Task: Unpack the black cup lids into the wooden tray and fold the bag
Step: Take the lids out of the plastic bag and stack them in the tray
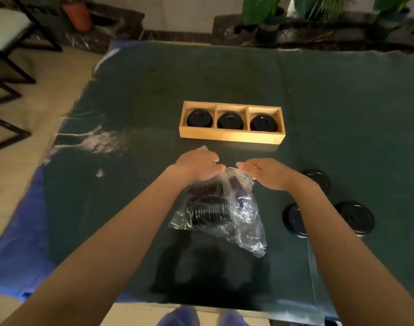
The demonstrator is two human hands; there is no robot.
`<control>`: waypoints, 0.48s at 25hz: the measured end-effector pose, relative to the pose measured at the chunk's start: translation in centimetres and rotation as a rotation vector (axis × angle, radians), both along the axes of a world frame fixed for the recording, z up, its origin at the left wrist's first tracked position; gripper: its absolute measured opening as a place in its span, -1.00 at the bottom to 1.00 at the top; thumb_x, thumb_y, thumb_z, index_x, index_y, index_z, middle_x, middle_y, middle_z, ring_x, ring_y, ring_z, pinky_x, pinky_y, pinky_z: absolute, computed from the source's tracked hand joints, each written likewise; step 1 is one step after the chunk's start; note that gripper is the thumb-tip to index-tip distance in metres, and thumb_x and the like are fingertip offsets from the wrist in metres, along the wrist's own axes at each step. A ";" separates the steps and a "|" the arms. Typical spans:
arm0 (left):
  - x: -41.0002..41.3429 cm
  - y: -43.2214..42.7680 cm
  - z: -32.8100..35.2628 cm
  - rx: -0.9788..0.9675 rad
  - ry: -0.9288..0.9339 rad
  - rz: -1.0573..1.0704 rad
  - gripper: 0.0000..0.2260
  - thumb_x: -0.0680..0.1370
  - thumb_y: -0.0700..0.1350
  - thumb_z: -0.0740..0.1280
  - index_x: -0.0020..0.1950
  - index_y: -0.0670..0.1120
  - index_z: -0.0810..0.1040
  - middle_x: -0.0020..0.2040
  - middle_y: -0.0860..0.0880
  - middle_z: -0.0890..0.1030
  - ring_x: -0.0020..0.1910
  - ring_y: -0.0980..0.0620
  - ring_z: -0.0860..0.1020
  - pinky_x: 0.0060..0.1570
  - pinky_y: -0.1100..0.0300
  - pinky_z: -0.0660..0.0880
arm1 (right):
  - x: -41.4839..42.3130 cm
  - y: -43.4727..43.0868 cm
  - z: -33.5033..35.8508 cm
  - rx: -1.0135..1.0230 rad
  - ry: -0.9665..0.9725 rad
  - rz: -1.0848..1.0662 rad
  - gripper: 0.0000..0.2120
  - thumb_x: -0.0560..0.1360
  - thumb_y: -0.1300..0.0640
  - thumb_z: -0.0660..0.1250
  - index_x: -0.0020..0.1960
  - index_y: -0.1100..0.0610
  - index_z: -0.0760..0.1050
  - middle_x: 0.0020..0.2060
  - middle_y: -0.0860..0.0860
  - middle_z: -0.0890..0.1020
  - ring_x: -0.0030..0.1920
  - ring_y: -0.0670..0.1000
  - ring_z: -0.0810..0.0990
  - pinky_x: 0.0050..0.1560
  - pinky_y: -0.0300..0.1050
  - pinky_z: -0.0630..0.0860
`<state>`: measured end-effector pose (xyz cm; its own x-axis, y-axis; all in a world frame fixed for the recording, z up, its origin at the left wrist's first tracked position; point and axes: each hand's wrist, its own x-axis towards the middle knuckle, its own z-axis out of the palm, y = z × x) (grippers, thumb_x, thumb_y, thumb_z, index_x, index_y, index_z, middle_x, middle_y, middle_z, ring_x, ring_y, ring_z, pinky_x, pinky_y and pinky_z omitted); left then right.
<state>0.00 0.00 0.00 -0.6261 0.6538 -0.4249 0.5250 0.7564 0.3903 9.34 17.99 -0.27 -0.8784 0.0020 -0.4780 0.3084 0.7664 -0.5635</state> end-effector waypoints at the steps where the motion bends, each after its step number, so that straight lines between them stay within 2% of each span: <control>1: 0.5 0.0 -0.2 -0.013 0.015 -0.005 -0.66 0.60 0.07 0.11 0.10 -0.16 0.50 0.17 -0.21 0.53 0.17 -0.20 0.46 -0.10 0.04 0.39 | 0.3 -0.4 -0.3 -0.012 0.011 0.003 -0.45 0.52 -0.27 -0.01 0.21 0.09 0.48 0.01 -0.03 0.53 0.02 -0.02 0.47 0.01 -0.14 0.31; 4: 2.1 -0.3 -2.0 -0.032 0.078 0.030 -0.70 0.62 0.01 0.06 0.22 -0.09 0.45 0.23 -0.16 0.51 0.25 -0.21 0.40 0.13 -0.10 0.39 | 1.2 -1.2 -2.1 0.013 0.093 0.034 -0.51 0.54 -0.22 0.05 0.17 0.10 0.50 0.00 0.01 0.58 0.05 0.06 0.53 0.01 -0.09 0.38; 6: 3.2 -0.5 -3.4 -0.051 0.124 0.032 -0.67 0.64 -0.03 0.01 0.33 -0.07 0.38 0.34 -0.14 0.44 0.35 -0.19 0.31 0.25 -0.15 0.29 | 1.5 -1.8 -3.1 0.053 0.152 0.027 -0.57 0.57 -0.13 0.09 0.23 0.13 0.48 0.10 0.07 0.60 0.13 0.11 0.53 0.08 -0.02 0.43; 8: 4.2 -0.8 -4.7 -0.023 0.184 0.048 -0.64 0.64 -0.01 -0.02 0.40 -0.08 0.29 0.41 -0.11 0.37 0.42 -0.14 0.22 0.36 -0.15 0.16 | 1.7 -2.4 -3.7 0.098 0.197 0.021 -0.59 0.56 -0.12 0.12 0.26 0.11 0.45 0.12 0.11 0.58 0.16 0.16 0.49 0.14 0.08 0.44; 12: 5.8 -1.4 -7.1 0.001 0.285 0.062 -0.56 0.64 0.06 -0.04 0.48 -0.08 0.15 0.48 -0.09 0.28 0.50 -0.12 0.07 0.45 -0.13 -0.09 | 3.0 -3.7 -5.4 0.201 0.235 0.020 -0.46 0.50 -0.19 0.21 0.41 0.00 0.28 0.23 0.06 0.45 0.24 0.13 0.30 0.19 0.08 0.37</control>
